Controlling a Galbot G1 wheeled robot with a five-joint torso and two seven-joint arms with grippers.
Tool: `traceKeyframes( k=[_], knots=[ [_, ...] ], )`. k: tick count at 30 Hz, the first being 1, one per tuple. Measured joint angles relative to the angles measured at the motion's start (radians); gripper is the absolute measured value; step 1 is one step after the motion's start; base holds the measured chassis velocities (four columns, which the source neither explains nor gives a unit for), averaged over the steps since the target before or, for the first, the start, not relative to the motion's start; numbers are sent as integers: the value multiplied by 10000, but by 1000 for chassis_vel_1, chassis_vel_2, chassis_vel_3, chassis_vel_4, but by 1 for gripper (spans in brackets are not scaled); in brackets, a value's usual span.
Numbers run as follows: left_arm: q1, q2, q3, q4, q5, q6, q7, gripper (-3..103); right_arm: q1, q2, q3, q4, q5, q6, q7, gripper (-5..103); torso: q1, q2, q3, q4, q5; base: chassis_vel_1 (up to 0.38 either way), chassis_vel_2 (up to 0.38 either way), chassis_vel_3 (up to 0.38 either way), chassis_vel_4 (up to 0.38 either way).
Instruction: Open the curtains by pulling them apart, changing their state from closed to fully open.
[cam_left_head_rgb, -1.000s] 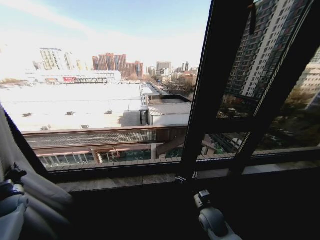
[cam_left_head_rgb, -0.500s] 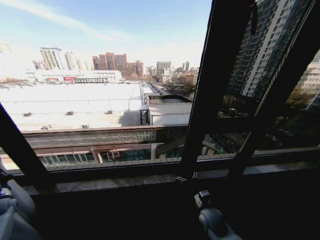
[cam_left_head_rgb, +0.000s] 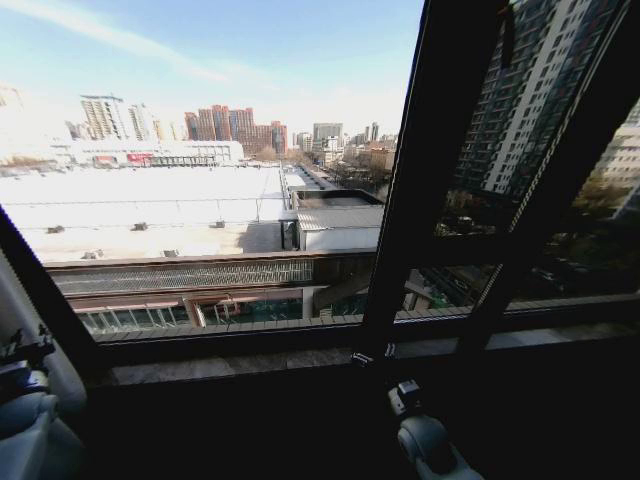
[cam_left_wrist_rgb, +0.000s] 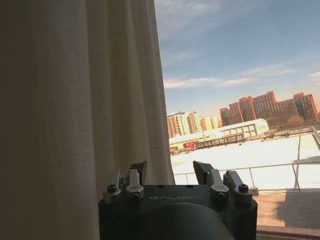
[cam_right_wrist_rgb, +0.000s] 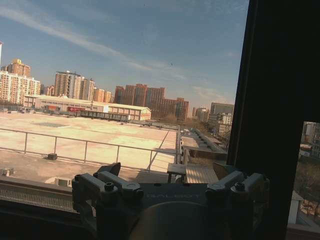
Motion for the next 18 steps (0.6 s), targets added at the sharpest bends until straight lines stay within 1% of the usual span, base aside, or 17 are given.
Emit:
traceKeyframes(
  k=[2, 3, 4, 5, 8, 9, 10, 11, 12, 14, 15, 16, 17, 18],
  knots=[
    [570, -431, -93, -816, 151, 12, -168, 64, 0, 0, 0, 0, 0, 0, 0, 100, 0, -1, 0, 1, 0, 0, 0, 0, 0],
    [879, -668, -98, -1262, 206, 29, -239, 64, 0, 0, 0, 0, 0, 0, 1, 100, 0, 0, 0, 1, 0, 0, 0, 0, 0],
    [1074, -815, -87, -1543, 245, 31, -259, 70, 0, 0, 0, 0, 0, 0, 0, 100, 0, 0, 0, 2, -1, 0, 0, 0, 0],
    [1074, -815, -87, -1543, 245, 31, -259, 70, 0, 0, 0, 0, 0, 0, 0, 100, 0, 0, 0, 2, -1, 0, 0, 0, 0],
    [1831, -1354, 175, -2825, 300, 28, -278, 86, 0, 0, -1, 0, 0, 0, 0, 100, 0, 0, 0, 2, 0, 0, 0, 0, 0],
    [1986, -1476, 269, -3134, 296, 26, -275, 86, 0, 0, 0, 0, 0, 0, 1, 100, -1, 0, 0, 1, 0, 0, 0, 0, 0],
    [1986, -1476, 269, -3134, 296, 26, -275, 86, 0, 0, 0, 0, 0, 0, 1, 100, -1, 0, 0, 1, 0, 0, 0, 0, 0],
    [2207, -1650, 480, -3625, 274, 26, -233, 96, 0, 0, 1, 0, 0, 0, 0, 100, 0, 0, 0, 2, 0, 0, 0, 0, 0],
    [2368, -1765, 685, -4012, 176, 26, -150, 96, 0, 0, 0, 0, 0, 0, 0, 100, 0, 0, 0, 0, 2, 0, 0, 0, 0],
    [2548, -1880, 995, -4516, -176, 69, 120, 100, 0, 0, 0, 0, 0, 0, 0, 100, 0, 0, 0, -1, 0, 0, 0, 0, 0],
    [2548, -1880, 995, -4516, -176, 69, 120, 100, 0, 0, 0, 0, 0, 0, 0, 100, 0, 0, 0, -1, 0, 0, 0, 0, 0],
    [2595, -1908, 1104, -4682, -372, 127, 253, 100, 0, 0, 0, 0, 0, 0, 1, 100, 0, 0, 0, -1, 1, 0, 0, 0, 0],
    [2620, -1934, 1224, -4846, -731, 202, 529, 100, 0, 0, 0, 0, 0, 0, 1, 100, 0, 0, 0, -1, 1, 0, 0, 0, 0],
    [2617, -1937, 1292, -4897, -1146, 241, 981, 100, 0, 0, 0, 0, 0, 0, 1, 100, 0, 0, 0, -2, 2, 0, 0, 0, 0]
  ],
)
